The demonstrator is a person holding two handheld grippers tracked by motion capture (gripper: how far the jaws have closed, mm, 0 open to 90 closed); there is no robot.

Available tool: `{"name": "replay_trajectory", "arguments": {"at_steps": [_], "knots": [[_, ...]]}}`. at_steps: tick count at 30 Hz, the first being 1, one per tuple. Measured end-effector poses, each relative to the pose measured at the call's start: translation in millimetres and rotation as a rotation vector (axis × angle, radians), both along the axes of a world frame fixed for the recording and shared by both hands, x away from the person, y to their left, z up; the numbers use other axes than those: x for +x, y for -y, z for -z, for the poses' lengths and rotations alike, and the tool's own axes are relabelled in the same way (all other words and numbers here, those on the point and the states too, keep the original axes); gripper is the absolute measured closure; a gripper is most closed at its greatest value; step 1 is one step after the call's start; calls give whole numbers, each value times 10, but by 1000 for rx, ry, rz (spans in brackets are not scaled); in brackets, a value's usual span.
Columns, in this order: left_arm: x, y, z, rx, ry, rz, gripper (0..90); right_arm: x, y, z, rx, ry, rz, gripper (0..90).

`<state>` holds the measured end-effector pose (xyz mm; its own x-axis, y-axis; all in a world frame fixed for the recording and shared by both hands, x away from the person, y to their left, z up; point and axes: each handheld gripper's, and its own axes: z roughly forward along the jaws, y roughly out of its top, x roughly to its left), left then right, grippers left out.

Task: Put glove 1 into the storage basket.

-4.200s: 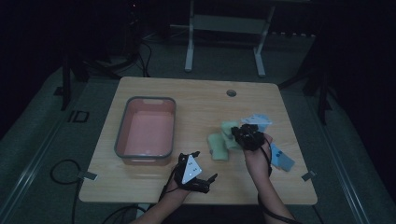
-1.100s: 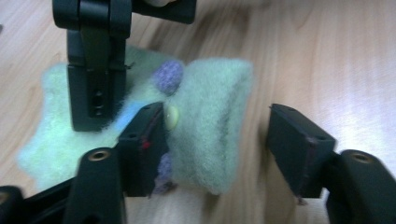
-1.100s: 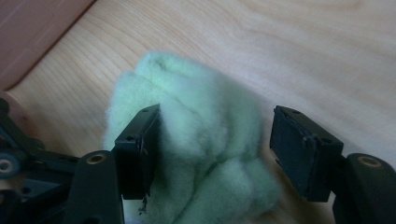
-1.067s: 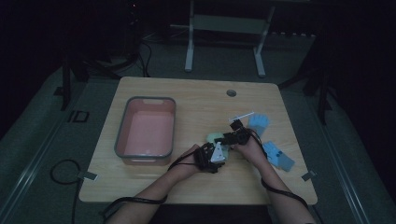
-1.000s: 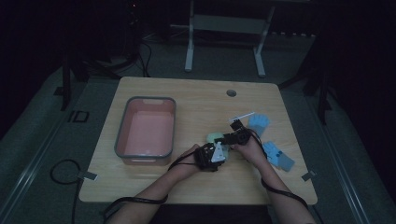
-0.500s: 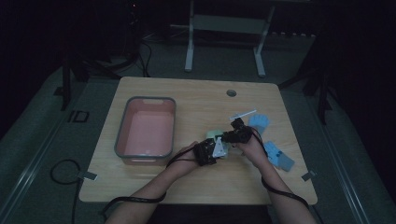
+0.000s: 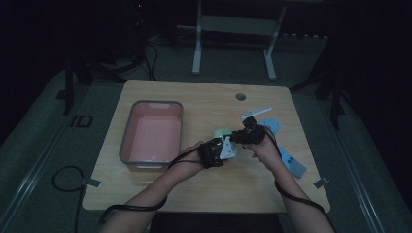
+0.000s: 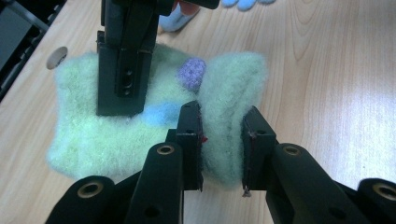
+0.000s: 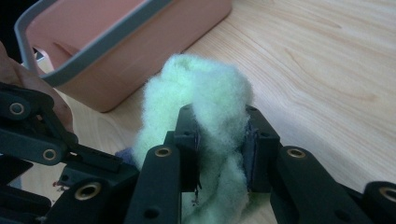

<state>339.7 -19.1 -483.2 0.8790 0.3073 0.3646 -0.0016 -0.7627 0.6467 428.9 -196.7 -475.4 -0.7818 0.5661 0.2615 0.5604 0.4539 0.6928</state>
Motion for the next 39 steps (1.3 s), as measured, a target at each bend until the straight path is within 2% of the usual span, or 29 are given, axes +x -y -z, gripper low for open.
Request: {"name": "replay_trajectory", "arguments": {"at_steps": [7,11,18,24,28,33,39], "knots": [[10,-162,-159,9,11,-12,737,19,-173,-186,9,19,-23,711],[21,-273,-241,15,13,-24,737,27,-316,-297,-2,45,-37,711],[12,-488,-350,30,27,-43,737,54,-541,-411,9,61,-62,711],[-8,-660,-422,48,28,-59,737,67,-742,-473,11,67,-87,711],[-19,-775,-450,43,26,-73,737,76,-874,-514,19,67,-105,711],[-34,-945,-458,54,16,-92,736,94,-1009,-516,25,60,-121,711],[-44,-1169,-448,65,3,-113,737,116,-1298,-489,27,52,-152,711]]}}
